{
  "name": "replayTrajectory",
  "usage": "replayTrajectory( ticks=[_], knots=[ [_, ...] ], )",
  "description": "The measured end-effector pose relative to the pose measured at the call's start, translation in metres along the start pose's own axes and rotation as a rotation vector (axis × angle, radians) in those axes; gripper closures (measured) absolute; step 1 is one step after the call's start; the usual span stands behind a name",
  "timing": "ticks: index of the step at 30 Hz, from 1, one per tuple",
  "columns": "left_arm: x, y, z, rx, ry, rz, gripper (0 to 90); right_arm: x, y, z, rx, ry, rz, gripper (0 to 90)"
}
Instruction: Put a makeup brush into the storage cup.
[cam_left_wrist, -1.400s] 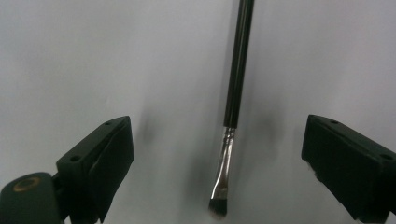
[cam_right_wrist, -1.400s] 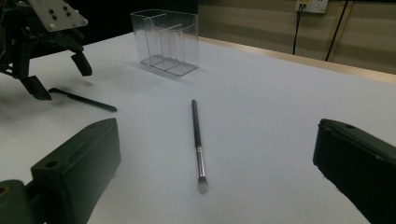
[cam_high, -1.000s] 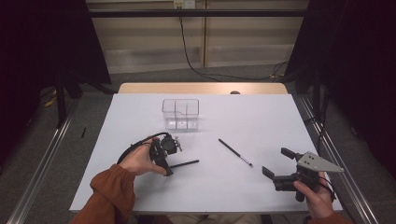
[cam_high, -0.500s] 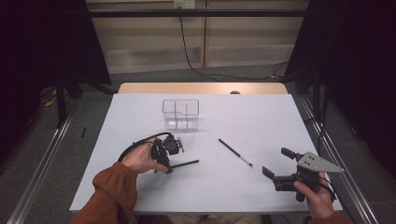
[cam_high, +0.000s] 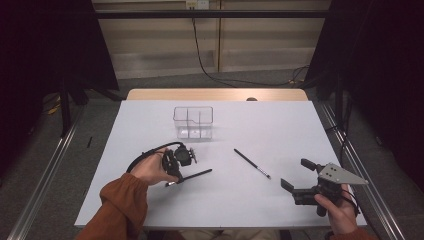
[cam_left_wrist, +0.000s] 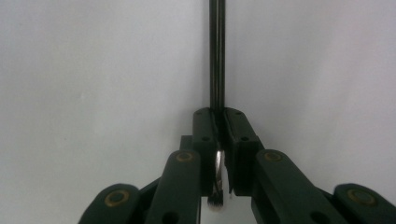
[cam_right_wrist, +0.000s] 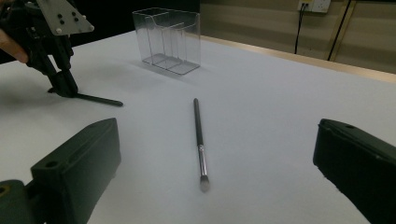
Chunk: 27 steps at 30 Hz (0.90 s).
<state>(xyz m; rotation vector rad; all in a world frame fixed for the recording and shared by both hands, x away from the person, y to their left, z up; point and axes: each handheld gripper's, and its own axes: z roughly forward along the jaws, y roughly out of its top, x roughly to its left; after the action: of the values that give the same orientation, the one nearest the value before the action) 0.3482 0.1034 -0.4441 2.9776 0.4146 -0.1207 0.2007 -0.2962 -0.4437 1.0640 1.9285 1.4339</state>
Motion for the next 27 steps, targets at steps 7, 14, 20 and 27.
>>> replayTrajectory(
  ticks=[7,14,20,27],
  knots=[
    [-0.004,0.0,-0.001,0.002,0.027,-0.006,84.2,0.0,0.0,0.0,0.003,0.002,-0.001,0.4],
    [-0.001,-0.005,-0.003,-0.035,0.01,-0.047,84.3,0.0,0.0,0.0,0.001,0.0,0.001,0.4],
    [0.003,-0.01,-0.006,-0.081,-0.032,-0.074,84.3,0.0,0.0,0.0,-0.001,-0.004,0.002,0.3],
    [0.007,-0.017,-0.021,-0.228,-0.065,-0.157,84.3,0.0,0.0,0.0,-0.002,-0.004,0.001,0.3]
  ],
)
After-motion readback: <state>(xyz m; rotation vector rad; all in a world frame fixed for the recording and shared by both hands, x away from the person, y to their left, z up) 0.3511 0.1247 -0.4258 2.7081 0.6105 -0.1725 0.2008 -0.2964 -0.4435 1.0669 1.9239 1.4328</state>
